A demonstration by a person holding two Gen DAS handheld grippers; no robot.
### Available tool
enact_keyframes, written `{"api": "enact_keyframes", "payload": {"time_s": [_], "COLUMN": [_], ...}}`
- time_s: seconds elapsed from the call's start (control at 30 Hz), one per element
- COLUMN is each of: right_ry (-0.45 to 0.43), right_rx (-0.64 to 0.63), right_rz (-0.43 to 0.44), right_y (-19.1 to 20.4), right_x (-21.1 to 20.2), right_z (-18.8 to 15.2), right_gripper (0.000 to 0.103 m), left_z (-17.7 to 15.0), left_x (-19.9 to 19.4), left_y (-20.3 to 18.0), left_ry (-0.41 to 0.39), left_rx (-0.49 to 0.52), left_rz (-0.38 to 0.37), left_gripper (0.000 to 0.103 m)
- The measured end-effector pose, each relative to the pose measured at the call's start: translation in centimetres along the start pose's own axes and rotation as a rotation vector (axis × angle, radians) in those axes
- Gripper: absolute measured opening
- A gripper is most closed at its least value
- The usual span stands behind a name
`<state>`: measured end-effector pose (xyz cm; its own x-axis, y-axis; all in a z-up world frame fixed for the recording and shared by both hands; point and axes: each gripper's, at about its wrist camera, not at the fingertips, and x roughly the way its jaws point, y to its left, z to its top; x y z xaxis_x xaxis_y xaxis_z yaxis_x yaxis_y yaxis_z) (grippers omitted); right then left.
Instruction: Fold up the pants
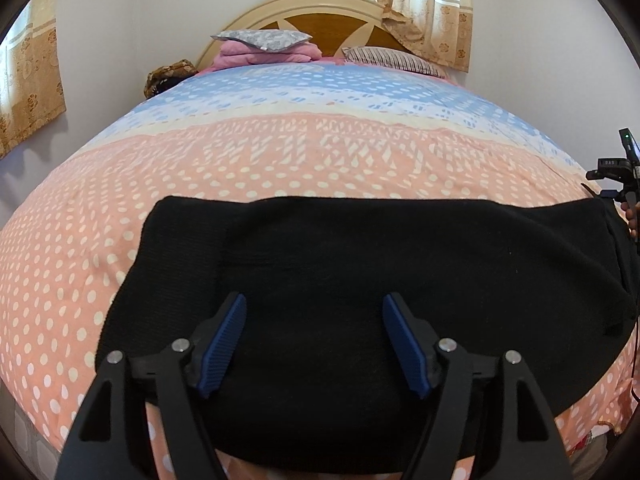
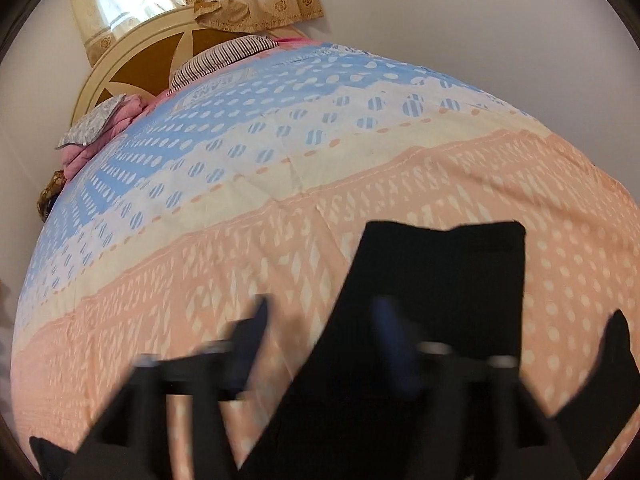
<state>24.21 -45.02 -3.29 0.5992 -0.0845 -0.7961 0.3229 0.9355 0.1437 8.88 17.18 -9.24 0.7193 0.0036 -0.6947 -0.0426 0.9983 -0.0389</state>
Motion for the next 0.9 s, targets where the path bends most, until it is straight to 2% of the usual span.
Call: {"api": "enact_keyframes", "payload": {"time_s": [0.1,0.23,0.33,0.4,0.47,0.57,0.63,0.73,0.83,0.9], "right_ry": [0.033,0.051,0.083,0.090,0.092,0.051,-0.029,-0.156,-0.233,-0.270], "right_rx": [0.009,-0.005,-0.066,-0.072,-0.023,0.053,0.099,0.147,0.227,0.300], "right_rz": [-0.056,-0.178,-0.259,-0.240,-0.207,-0.114,-0.014,0.093,0.146,0.135], "right_y": [-0.1,-0.1,0.9,1.1,0.2,-1.7,-3.5,-6.2,-9.9,-13.3], "right_x": [1.4,3.1,4.1,3.7,2.9,0.3,-3.2,-9.3,-13.6,-15.7], "right_z": [0.4,0.3,0.3,0.4,0.5,0.1,-0.5,-2.4,-5.0,-7.5], "right_gripper": [0.065,0.065,0.055,0.013,0.007,0.006,0.006,0.006,0.006,0.006], "left_z": [0.0,-0.1,-0.1,-0.1,-0.1,-0.1,-0.1,-0.1,0.0,0.0], "left_x": [0.1,0.1,0.2,0.2,0.2,0.1,0.1,0.1,0.1,0.1], "left_y": [-0.1,-0.2,-0.2,-0.2,-0.2,-0.2,-0.1,-0.2,-0.1,-0.1], "left_ry": [-0.003,-0.012,-0.014,-0.015,-0.015,-0.016,-0.017,-0.016,-0.014,-0.013], "left_rx": [-0.003,-0.003,-0.003,-0.004,-0.004,-0.001,-0.002,-0.004,-0.010,-0.011], "left_rz": [0.006,0.018,0.019,0.019,0.018,0.018,0.014,0.016,0.016,0.017], "left_gripper": [0.074,0.076,0.076,0.076,0.076,0.076,0.076,0.076,0.077,0.077]}}
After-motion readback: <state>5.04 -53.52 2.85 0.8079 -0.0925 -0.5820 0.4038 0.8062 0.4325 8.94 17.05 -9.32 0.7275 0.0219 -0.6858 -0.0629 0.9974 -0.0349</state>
